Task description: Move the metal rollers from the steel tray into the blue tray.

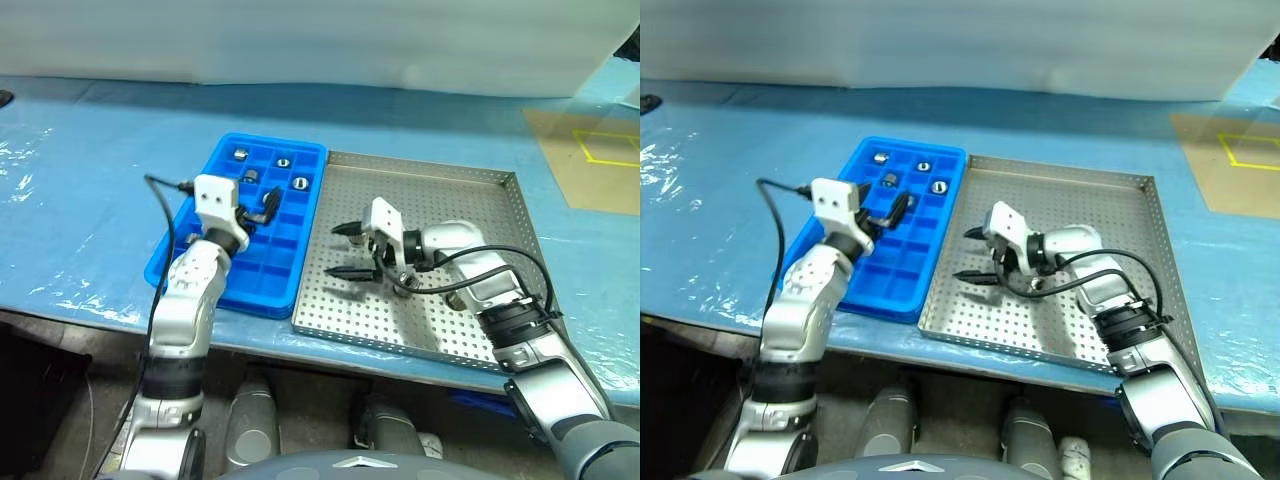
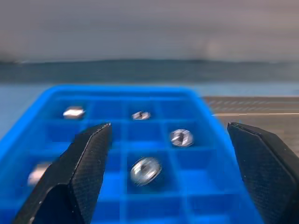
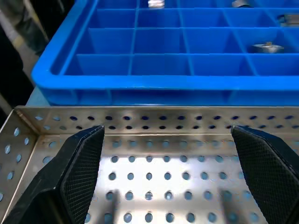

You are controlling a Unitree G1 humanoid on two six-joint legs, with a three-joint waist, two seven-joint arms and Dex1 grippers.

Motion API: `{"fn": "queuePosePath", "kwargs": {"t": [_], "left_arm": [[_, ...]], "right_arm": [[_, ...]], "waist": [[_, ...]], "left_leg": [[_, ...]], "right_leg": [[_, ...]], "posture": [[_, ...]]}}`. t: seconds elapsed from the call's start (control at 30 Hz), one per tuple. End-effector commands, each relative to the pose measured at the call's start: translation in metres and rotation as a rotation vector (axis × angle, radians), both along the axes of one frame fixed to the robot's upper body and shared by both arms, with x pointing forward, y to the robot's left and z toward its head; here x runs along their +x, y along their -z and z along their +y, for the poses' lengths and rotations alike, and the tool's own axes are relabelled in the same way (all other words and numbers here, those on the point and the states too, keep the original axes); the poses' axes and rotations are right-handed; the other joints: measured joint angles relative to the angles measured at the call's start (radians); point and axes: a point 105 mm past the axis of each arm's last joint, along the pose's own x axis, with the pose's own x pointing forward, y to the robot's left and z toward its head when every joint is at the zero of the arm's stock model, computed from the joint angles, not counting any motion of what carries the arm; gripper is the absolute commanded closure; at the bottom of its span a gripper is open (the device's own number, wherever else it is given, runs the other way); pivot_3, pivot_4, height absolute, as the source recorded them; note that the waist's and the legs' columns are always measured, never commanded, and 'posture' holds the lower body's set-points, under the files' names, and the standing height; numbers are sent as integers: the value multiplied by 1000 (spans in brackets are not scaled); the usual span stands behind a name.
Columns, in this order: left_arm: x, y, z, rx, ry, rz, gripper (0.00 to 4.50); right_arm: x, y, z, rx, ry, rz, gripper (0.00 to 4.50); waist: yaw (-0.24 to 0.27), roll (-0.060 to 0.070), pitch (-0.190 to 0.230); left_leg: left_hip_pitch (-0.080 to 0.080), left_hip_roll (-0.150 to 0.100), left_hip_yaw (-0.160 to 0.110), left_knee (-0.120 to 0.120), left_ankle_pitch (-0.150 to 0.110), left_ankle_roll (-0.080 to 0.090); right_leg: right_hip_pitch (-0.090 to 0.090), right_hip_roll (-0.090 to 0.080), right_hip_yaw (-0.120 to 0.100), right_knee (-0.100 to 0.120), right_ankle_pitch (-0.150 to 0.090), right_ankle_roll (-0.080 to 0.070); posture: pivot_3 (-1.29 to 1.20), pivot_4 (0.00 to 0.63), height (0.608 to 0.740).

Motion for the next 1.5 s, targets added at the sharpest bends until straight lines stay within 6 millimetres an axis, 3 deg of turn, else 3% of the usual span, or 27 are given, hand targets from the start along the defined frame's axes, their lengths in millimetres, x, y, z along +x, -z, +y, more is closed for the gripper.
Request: {"fn": "queuePosePath", "kwargs": {"t": [0.03,0.1,0.3,0.6,0.9,1.2,1.3,1.5], "left_arm": [[10,-8,-43,18,260,-9,263],[15,-5,-55,42,336,11,263],[37,32,-90,215,520,198,263],[46,68,-90,466,558,341,263],[50,60,-83,505,542,332,263],[39,58,-71,550,548,348,263],[35,66,-69,553,553,377,808],[28,71,-66,570,563,392,2772]], "right_arm": [[-2,-31,-25,86,129,-75,0],[-5,-35,-32,105,176,-76,0],[-29,-32,-62,112,367,-81,0],[-52,-23,-80,81,507,-80,0],[-52,-19,-81,66,520,-74,0],[-47,-15,-72,63,467,-57,0],[-45,-16,-70,66,455,-56,0],[-44,-18,-68,65,439,-59,0]], "waist": [[-9,0,0],[-22,0,0],[-92,1,0],[-166,1,-1],[-180,1,-1],[-179,1,-1],[-180,1,-1],[-180,1,-1]], "left_leg": [[0,0,0,0,0,0],[0,-1,1,0,2,-3],[2,-1,2,-2,2,-3],[5,-2,3,0,-1,2],[4,-2,3,1,-2,4],[3,-2,3,1,-3,5],[3,-1,3,0,-3,5],[4,-1,4,0,-3,5]], "right_leg": [[0,0,0,0,0,0],[0,0,1,0,0,0],[0,1,4,0,0,0],[1,1,7,-1,0,1],[2,1,7,-2,0,1],[1,1,7,-4,0,0],[1,1,7,-4,0,0],[2,1,7,-3,0,0]], "posture": [[-109,150,740],[-169,150,740],[-362,150,740],[-514,150,740],[-496,150,740],[-447,150,740],[-434,150,740],[-418,150,740]]}}
